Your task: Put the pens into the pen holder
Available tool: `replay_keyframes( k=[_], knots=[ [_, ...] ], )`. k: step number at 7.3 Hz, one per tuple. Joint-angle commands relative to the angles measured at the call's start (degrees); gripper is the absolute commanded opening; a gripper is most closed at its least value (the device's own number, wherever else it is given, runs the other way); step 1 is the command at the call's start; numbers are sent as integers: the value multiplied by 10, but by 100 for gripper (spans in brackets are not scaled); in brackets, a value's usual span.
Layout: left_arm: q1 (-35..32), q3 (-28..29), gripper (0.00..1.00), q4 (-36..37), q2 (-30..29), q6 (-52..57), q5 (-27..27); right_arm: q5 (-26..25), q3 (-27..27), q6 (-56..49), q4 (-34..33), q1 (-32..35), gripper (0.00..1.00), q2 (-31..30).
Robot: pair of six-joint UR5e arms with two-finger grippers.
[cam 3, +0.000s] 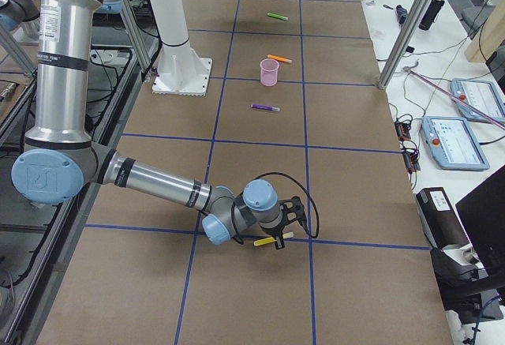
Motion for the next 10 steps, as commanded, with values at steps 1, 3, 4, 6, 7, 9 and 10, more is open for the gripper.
replay_keyframes(
  k=[1,3,4,6,7,9,10],
  knots=[
    [0,2,100,0,-1,0,-1,-1,51,167,105,-9,0,15],
    [0,1,100,0,-1,0,-1,-50,90,330,197,-74,0,44],
    [1,0,100,0,-1,0,-1,-119,146,380,198,-133,0,48],
    [7,0,100,0,-1,0,-1,-274,219,448,198,-262,0,80],
    [13,0,100,-1,-2,0,-1,-398,221,448,197,-348,0,109],
    [18,3,100,-9,-1,0,-1,-653,213,448,148,-527,0,201],
    [19,3,100,-9,-1,0,-1,-728,204,448,71,-576,0,274]
  ],
)
